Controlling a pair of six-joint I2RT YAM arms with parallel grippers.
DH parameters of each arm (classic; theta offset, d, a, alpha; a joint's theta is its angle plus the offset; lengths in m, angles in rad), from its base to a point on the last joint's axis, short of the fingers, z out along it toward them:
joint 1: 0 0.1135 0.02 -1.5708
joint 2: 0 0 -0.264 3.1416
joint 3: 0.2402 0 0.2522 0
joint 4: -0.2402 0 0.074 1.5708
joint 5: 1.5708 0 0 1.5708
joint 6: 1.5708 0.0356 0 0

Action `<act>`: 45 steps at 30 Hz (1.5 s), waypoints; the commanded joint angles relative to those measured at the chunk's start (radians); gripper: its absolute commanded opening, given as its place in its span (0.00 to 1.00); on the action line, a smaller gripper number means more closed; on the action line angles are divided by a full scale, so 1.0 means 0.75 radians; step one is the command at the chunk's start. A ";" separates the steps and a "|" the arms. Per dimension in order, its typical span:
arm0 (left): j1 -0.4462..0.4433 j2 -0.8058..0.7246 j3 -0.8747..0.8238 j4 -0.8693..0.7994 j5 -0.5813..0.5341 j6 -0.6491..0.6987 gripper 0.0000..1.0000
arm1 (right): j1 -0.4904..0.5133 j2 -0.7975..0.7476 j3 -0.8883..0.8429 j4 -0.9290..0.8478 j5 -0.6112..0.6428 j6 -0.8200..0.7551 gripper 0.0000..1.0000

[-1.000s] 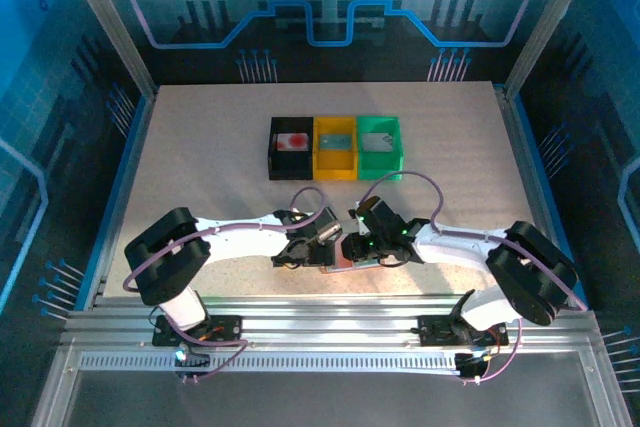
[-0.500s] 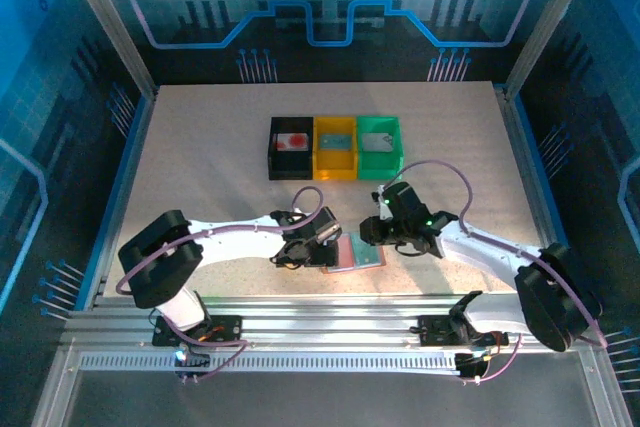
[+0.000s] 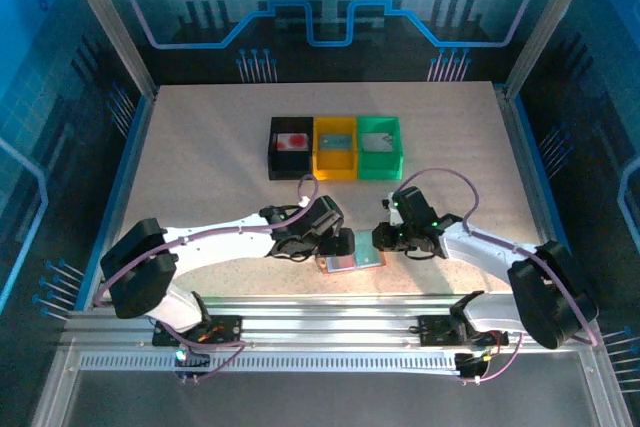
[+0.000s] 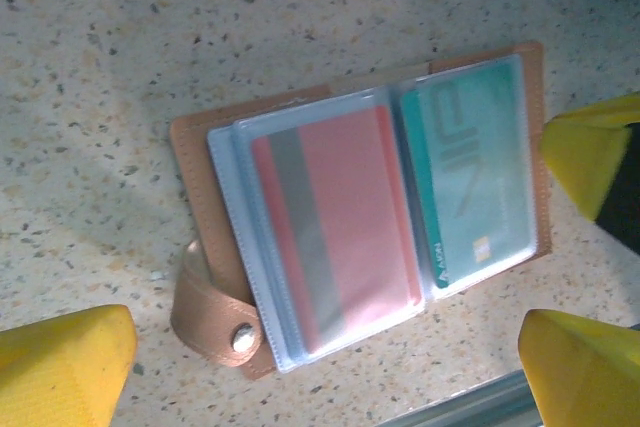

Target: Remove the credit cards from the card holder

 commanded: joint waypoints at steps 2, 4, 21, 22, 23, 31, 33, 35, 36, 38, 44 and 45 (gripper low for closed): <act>-0.007 0.063 0.048 0.142 0.077 -0.050 0.99 | -0.021 0.032 -0.034 0.066 -0.057 -0.009 0.11; -0.009 0.078 0.049 0.185 0.092 -0.074 0.99 | -0.021 0.038 -0.043 0.077 -0.053 -0.009 0.11; -0.070 0.237 0.052 0.438 0.142 -0.224 0.87 | -0.029 0.047 -0.081 0.130 -0.057 -0.002 0.10; -0.074 0.242 0.049 0.454 0.141 -0.232 0.86 | -0.029 0.040 -0.083 0.130 -0.055 -0.002 0.10; -0.076 0.246 0.047 0.467 0.138 -0.238 0.85 | -0.029 0.035 -0.087 0.133 -0.054 -0.002 0.10; -0.094 0.282 0.057 0.498 0.118 -0.261 0.80 | -0.030 0.022 -0.102 0.138 -0.057 0.004 0.09; -0.099 0.290 0.055 0.503 0.110 -0.268 0.80 | -0.030 0.022 -0.107 0.142 -0.059 0.006 0.09; -0.102 0.293 0.041 0.519 0.097 -0.281 0.78 | -0.030 0.020 -0.111 0.144 -0.059 0.008 0.09; -0.103 0.289 0.032 0.529 0.090 -0.289 0.76 | -0.029 0.016 -0.113 0.146 -0.062 0.010 0.09; -0.105 0.276 0.015 0.537 0.066 -0.304 0.74 | -0.030 0.010 -0.115 0.143 -0.061 0.011 0.09; -0.107 0.211 -0.049 0.539 -0.020 -0.355 0.70 | -0.030 -0.010 -0.124 0.145 -0.063 0.014 0.09; -0.107 0.213 -0.052 0.539 -0.024 -0.363 0.68 | -0.029 -0.012 -0.124 0.145 -0.062 0.015 0.09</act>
